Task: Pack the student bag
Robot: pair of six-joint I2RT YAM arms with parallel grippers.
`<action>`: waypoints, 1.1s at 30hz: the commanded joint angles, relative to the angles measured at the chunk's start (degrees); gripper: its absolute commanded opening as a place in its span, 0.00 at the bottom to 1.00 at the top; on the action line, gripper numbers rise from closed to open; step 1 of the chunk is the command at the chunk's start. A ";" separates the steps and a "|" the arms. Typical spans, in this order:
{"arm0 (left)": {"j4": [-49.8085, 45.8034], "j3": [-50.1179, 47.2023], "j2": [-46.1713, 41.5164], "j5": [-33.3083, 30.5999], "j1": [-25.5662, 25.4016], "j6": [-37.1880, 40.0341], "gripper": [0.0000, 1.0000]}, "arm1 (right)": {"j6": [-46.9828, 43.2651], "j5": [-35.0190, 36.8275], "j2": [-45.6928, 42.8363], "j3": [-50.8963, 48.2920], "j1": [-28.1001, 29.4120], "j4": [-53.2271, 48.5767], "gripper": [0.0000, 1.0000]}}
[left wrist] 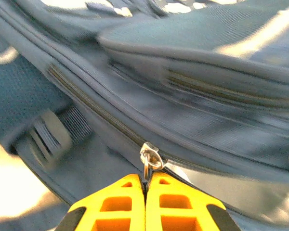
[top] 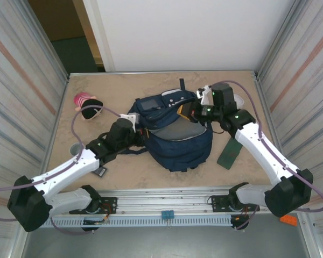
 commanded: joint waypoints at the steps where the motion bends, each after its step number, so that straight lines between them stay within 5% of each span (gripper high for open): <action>1: -1.25 -0.84 2.56 -2.30 5.43 4.55 0.00 | -6.02 -9.05 0.40 6.55 -2.57 -1.23 0.00; 8: 4.20 0.38 10.21 -1.36 15.22 5.53 0.03 | -4.67 -5.02 0.19 10.27 -3.08 -1.01 0.00; 11: 4.31 2.38 10.60 -0.11 16.26 5.57 0.18 | 0.16 0.64 -0.98 5.44 -2.06 5.57 0.00; 18: -4.26 5.38 1.89 6.93 16.28 -0.74 0.75 | 4.83 16.75 -0.23 -2.00 4.24 16.26 0.00; 25: -10.66 2.63 -8.39 5.34 16.28 -4.38 0.81 | 8.40 24.40 4.44 -2.37 10.36 21.52 0.00; 33: -14.38 3.74 -9.42 3.77 16.27 -6.00 0.82 | 11.17 27.12 12.76 -0.93 13.20 29.24 0.00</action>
